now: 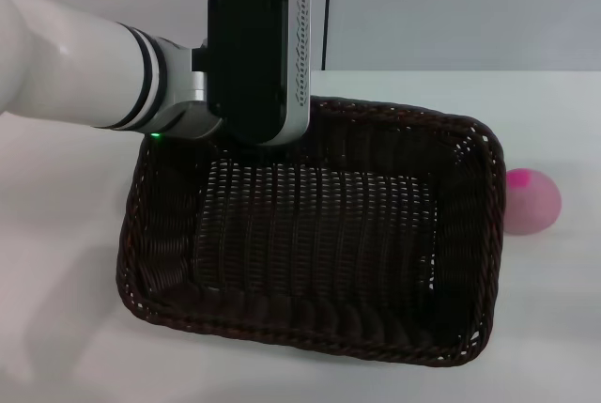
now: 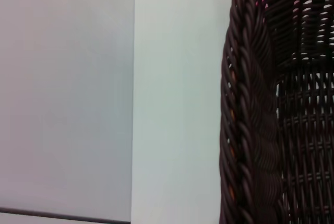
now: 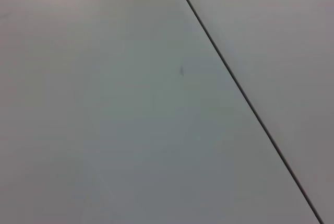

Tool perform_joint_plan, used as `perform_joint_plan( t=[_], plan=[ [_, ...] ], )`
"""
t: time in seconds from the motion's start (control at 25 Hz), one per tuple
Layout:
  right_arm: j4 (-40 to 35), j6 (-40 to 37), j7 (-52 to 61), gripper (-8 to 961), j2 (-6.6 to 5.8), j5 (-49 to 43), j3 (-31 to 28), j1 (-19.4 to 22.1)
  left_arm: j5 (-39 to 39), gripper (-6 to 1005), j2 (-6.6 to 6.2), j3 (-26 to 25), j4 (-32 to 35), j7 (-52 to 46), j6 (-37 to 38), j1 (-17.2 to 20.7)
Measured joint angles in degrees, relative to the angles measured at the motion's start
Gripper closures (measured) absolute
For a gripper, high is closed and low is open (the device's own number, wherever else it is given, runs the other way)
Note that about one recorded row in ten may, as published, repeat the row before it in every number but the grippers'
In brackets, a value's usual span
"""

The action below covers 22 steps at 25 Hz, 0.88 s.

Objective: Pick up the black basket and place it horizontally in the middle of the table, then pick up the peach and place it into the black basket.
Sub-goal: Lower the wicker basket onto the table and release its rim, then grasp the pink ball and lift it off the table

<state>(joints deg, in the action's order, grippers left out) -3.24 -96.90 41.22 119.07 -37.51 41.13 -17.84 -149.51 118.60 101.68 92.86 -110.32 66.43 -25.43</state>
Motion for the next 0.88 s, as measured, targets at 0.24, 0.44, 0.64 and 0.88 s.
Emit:
perform_joint_plan(
  t=[0.24,0.44,0.64,0.88],
  plan=[
    [-0.1,0.2,0.0,159,-0.06,0.1,0.0,0.2,-1.2,461,-0.08,-0.3,0.0,-0.9,-0.1,0.1],
    [-0.1,0.3,0.0,158,-0.07,0.1,0.0,0.4,-2.5,375,0.01,-0.3,0.5,-2.2,-0.7,1.2],
    [-1.6,0.4,-0.2,158,-0.29,-0.9,0.9,1.2,0.2,323,-0.07,-3.2,3.6,-2.2,-4.3,4.9],
    [-17.8,4.5,7.7,159,-1.38,-16.6,2.2,7.1,21.1,323,-0.29,-14.5,3.6,1.8,-15.1,14.5]
  ],
)
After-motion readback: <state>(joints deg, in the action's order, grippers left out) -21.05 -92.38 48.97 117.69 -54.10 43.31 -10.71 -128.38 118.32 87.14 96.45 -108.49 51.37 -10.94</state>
